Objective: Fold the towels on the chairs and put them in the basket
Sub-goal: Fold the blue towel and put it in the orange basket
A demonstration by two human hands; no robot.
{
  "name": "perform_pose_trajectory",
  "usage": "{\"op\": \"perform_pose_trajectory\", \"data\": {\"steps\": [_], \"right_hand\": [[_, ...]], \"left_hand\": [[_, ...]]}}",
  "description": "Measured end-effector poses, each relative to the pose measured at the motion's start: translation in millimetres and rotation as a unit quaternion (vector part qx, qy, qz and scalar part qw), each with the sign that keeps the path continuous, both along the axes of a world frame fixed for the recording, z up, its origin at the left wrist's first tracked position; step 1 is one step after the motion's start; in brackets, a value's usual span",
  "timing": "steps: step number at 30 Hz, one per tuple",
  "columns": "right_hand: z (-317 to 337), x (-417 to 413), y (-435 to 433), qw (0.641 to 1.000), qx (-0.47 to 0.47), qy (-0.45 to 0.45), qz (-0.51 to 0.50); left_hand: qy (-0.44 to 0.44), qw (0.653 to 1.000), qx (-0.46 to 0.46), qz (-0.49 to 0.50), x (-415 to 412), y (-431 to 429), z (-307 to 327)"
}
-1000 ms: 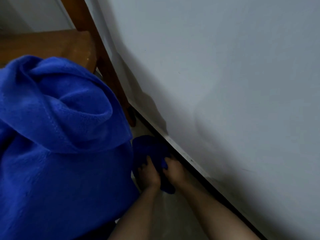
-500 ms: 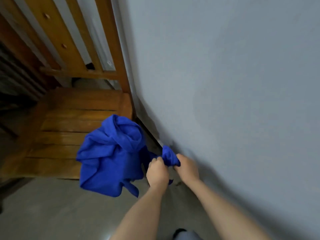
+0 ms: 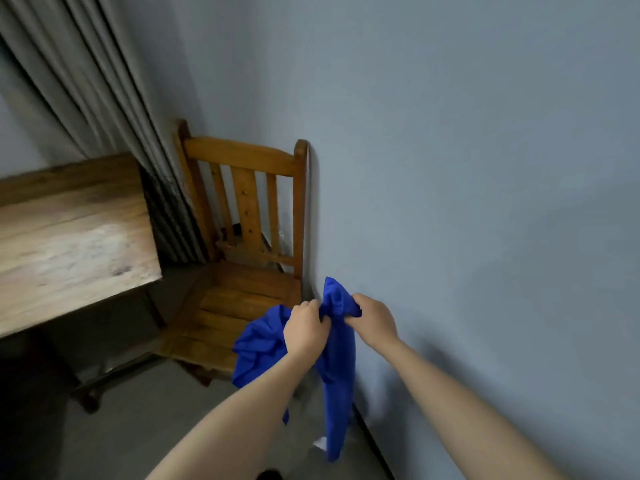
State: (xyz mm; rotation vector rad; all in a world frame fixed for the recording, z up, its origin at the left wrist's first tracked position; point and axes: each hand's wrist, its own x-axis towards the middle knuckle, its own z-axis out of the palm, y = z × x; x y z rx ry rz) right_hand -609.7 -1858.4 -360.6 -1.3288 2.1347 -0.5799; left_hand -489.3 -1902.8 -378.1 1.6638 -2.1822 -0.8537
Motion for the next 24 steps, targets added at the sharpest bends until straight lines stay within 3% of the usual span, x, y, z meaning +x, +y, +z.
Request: {"op": "perform_pose_trajectory", "data": {"steps": [11,16,24], "right_hand": [[109.1,40.2,-56.2,0.974,-0.152,-0.038,0.164],[140.8,62.9,-92.3,0.960,-0.177,-0.066,0.205],[178.3,80.0,-155.4,0.957,-0.172,-0.150,0.181]], "left_hand": [[0.181,0.981,-0.061,0.026,106.5,-41.0,108.8],[0.221,0.972,-0.074,0.017,136.4,-80.8,142.7],[0.218,0.965,-0.145,-0.014,173.6,-153.9,178.0]]}}
